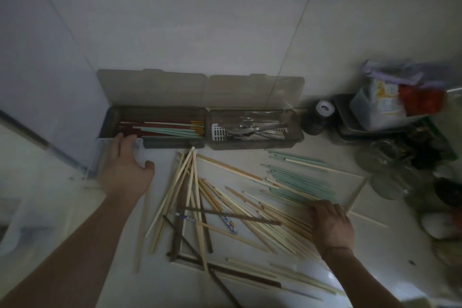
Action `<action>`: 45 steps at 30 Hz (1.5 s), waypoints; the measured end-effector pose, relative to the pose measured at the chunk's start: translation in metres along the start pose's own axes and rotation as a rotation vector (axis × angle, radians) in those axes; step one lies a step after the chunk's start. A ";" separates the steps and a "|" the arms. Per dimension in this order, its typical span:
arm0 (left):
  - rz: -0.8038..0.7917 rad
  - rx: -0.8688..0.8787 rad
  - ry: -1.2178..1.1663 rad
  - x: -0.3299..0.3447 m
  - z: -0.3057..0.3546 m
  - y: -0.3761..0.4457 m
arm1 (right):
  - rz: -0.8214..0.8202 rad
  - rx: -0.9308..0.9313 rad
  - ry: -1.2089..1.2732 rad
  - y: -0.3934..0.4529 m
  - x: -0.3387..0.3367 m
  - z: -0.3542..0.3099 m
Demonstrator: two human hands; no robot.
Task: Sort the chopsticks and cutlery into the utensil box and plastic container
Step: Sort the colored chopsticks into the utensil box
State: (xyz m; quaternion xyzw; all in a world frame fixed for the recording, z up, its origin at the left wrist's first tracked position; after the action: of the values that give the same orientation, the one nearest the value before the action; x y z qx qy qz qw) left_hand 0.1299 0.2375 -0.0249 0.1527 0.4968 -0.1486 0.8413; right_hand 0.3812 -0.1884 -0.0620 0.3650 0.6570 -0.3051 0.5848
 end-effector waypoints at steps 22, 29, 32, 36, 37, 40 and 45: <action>0.013 0.000 -0.058 -0.011 0.003 -0.003 | -0.293 -0.142 0.455 0.182 -0.012 -0.292; -0.026 -0.016 -0.070 -0.007 0.001 -0.002 | -0.253 -0.075 0.487 0.191 -0.003 -0.275; -0.051 -0.047 -0.078 -0.005 0.000 -0.003 | -0.176 -0.020 0.549 0.186 -0.018 -0.239; -0.067 -0.036 -0.077 -0.002 -0.001 -0.002 | 0.009 0.100 0.612 0.139 -0.047 -0.142; -0.063 -0.036 -0.070 -0.002 0.000 -0.002 | 0.034 0.137 0.550 0.121 -0.048 -0.113; -0.044 -0.037 -0.054 -0.003 0.002 -0.003 | 0.028 0.204 0.372 0.063 -0.032 -0.040; -0.042 -0.043 -0.049 0.000 0.001 -0.001 | -0.012 0.027 0.053 0.010 0.011 -0.004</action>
State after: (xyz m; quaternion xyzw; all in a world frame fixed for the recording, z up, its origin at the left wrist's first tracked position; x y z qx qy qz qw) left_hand 0.1302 0.2365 -0.0248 0.1205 0.4824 -0.1591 0.8529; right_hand 0.3863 -0.1781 -0.0720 0.3768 0.6702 -0.3079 0.5604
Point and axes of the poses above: each hand's wrist, its own y-axis towards the middle knuckle, its own x-axis out of the palm, z = x × y, the point moved 10 cm from there along y, towards the middle knuckle, and after that the axes turned 2 degrees about -x, right-handed, at the moved point
